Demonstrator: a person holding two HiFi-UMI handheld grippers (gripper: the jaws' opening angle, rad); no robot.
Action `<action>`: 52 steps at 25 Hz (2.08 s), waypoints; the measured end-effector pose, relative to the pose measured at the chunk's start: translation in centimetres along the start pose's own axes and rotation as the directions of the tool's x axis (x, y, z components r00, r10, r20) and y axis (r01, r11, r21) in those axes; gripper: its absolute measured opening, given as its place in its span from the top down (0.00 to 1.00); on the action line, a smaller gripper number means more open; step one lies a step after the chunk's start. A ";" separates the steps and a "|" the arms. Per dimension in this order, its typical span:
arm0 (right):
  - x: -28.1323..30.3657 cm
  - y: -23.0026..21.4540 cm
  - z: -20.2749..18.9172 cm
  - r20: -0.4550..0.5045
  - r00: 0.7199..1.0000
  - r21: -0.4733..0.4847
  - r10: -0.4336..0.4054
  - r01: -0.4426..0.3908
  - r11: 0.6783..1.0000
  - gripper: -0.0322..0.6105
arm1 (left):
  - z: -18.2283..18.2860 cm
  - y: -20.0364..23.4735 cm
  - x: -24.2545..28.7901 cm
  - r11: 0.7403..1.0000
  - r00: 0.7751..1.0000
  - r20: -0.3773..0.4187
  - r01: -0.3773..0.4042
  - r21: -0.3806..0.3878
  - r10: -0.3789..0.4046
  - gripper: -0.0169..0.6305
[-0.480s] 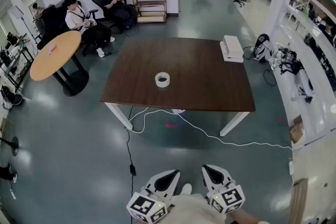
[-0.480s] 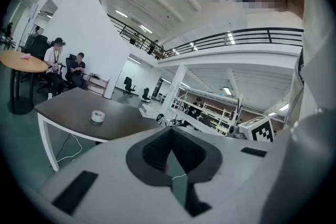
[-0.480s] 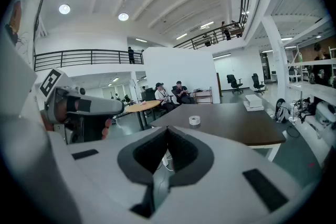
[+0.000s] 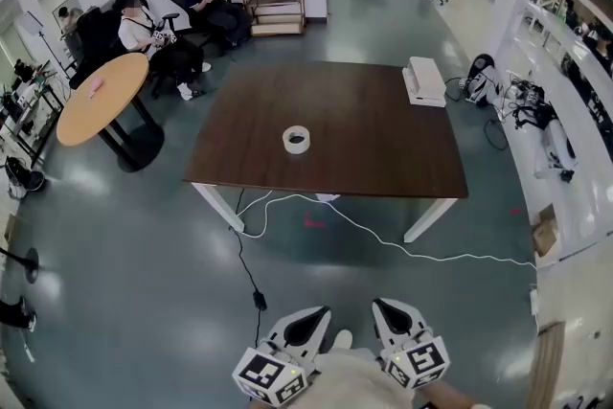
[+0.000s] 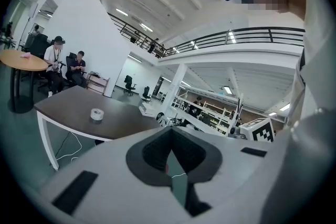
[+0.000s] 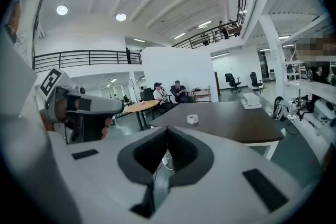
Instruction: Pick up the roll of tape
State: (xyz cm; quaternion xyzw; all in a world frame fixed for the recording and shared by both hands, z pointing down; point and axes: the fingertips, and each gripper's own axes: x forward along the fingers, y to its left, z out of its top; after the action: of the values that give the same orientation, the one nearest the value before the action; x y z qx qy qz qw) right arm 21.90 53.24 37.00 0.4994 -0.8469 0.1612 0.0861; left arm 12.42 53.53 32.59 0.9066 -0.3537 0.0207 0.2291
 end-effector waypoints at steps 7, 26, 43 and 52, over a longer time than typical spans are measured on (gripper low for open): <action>-0.3 -1.1 0.9 0.035 0.998 -0.018 0.046 -0.046 0.999 0.94 | 0.1 -0.3 1.1 1.000 1.000 -0.009 -0.029 -0.004 0.029 0.97; 11.3 -4.8 1.6 -0.044 0.990 -0.020 0.133 -0.134 0.991 0.94 | 1.1 8.4 7.3 0.991 0.997 -0.009 -0.076 -0.106 0.076 0.97; 35.2 -1.7 7.9 -0.125 0.990 -0.077 0.073 -0.083 0.994 0.94 | 12.2 33.6 8.2 0.989 0.998 -0.008 -0.063 -0.130 0.062 0.97; 40.6 -2.5 10.0 -0.155 0.986 -0.068 0.061 -0.073 0.995 0.94 | 14.3 38.0 11.1 0.986 1.000 -0.011 -0.024 -0.168 0.023 0.97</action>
State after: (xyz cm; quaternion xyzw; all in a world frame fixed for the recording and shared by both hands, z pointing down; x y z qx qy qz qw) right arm 4.48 15.33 40.62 0.4532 -0.8595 0.1705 0.1635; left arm -5.81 15.87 37.28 0.8797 -0.3638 -0.0024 0.3061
